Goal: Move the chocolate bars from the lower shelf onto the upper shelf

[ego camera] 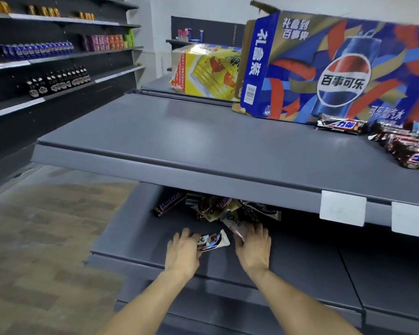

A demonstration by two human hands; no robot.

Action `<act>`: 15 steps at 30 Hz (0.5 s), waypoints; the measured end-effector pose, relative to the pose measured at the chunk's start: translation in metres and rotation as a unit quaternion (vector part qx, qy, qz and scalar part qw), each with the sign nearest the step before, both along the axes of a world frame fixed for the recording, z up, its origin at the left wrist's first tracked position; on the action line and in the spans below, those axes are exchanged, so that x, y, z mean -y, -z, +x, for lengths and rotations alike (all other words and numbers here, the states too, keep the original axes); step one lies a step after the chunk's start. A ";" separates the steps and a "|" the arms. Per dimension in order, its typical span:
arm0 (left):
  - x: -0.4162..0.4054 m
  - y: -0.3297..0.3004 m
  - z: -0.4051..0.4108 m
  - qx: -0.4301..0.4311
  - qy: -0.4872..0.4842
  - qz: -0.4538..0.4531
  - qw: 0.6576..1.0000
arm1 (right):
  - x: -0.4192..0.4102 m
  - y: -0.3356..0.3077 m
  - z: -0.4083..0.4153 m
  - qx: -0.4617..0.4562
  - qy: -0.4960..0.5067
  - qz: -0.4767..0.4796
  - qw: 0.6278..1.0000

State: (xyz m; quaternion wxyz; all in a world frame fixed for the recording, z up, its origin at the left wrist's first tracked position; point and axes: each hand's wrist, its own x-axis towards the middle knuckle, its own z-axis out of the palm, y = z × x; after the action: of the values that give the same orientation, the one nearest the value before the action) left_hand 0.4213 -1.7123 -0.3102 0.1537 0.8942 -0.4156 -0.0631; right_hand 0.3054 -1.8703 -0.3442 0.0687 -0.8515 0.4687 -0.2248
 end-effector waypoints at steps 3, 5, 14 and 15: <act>0.002 -0.004 0.003 0.004 0.011 -0.028 1.000 | -0.003 -0.010 -0.007 0.022 -0.008 0.014 1.000; 0.004 -0.006 0.001 0.000 0.035 -0.059 0.998 | -0.006 -0.014 -0.017 0.058 -0.007 0.048 0.997; 0.020 -0.010 -0.025 0.013 0.133 -0.119 0.984 | -0.007 -0.047 -0.097 0.144 0.022 0.128 0.981; 0.022 -0.010 -0.029 0.013 0.141 -0.115 0.983 | -0.006 -0.051 -0.106 0.140 0.025 0.132 0.981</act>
State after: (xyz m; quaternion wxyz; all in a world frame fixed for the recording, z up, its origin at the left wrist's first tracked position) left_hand 0.3923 -1.7348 -0.3003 0.2397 0.8035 -0.5443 -0.0240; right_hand 0.1990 -1.8640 -0.2930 0.2392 -0.7832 0.5013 -0.2795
